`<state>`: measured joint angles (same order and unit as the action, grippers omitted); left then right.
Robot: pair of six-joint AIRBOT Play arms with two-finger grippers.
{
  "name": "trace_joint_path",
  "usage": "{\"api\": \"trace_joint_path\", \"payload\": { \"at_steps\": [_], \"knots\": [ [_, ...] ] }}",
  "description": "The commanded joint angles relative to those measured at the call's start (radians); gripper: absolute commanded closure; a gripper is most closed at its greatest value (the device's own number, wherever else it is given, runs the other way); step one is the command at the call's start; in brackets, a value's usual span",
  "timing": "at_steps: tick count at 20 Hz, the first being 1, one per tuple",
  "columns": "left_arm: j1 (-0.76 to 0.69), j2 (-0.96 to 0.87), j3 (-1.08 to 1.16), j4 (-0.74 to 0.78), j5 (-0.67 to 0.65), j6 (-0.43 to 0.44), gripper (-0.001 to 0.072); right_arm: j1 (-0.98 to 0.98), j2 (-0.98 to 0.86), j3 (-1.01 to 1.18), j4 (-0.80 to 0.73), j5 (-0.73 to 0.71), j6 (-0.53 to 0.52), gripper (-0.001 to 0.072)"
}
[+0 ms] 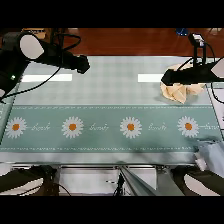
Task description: Fold the shirts.
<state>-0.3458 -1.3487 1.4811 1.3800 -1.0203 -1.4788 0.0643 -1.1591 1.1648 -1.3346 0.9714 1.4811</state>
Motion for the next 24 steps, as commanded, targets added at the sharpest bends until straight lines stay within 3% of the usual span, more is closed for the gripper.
{"api": "trace_joint_path", "payload": {
  "at_steps": [1, 3, 6, 8, 11, 12, 21, 22, 24],
  "knots": [
    [0.001, 0.001, 0.000, 0.000, 0.000, 0.000, 0.0158, 0.001, 0.000, 0.001, -0.005, -0.136, 0.000, 0.0117],
    [0.001, 0.000, 0.000, 0.000, 0.000, 0.000, 0.0158, 0.000, -0.007, 0.001, -0.114, -0.246, 0.014, 0.0124],
    [0.001, -0.008, 0.000, 0.000, 0.000, 0.000, 0.0158, -0.043, -0.058, 0.001, -0.436, -0.367, 0.299, 0.0134],
    [0.001, -0.023, 0.000, 0.001, 0.000, 0.001, 0.0158, -0.120, -0.123, 0.001, -0.516, -0.370, 0.411, 0.0134],
    [0.007, -0.044, 0.000, 0.001, -0.004, 0.001, 0.0133, -0.239, -0.236, 0.001, -0.482, -0.353, 0.410, 0.0124],
    [0.007, -0.048, 0.000, 0.001, -0.004, 0.000, -0.0013, -0.267, -0.269, 0.001, -0.471, -0.345, 0.409, 0.0113],
    [0.006, -0.047, 0.000, -0.014, -0.012, 0.000, -0.0013, -0.277, -0.503, 0.001, -0.356, -0.365, 0.357, 0.0126],
    [0.006, -0.047, 0.000, -0.018, -0.012, 0.000, -0.0013, -0.270, -0.519, 0.001, -0.355, -0.370, 0.356, 0.0231],
    [0.007, -0.043, 0.001, -0.018, -0.012, 0.000, -0.0013, -0.255, -0.518, 0.003, -0.352, -0.370, 0.345, 0.0686]
  ]
}}
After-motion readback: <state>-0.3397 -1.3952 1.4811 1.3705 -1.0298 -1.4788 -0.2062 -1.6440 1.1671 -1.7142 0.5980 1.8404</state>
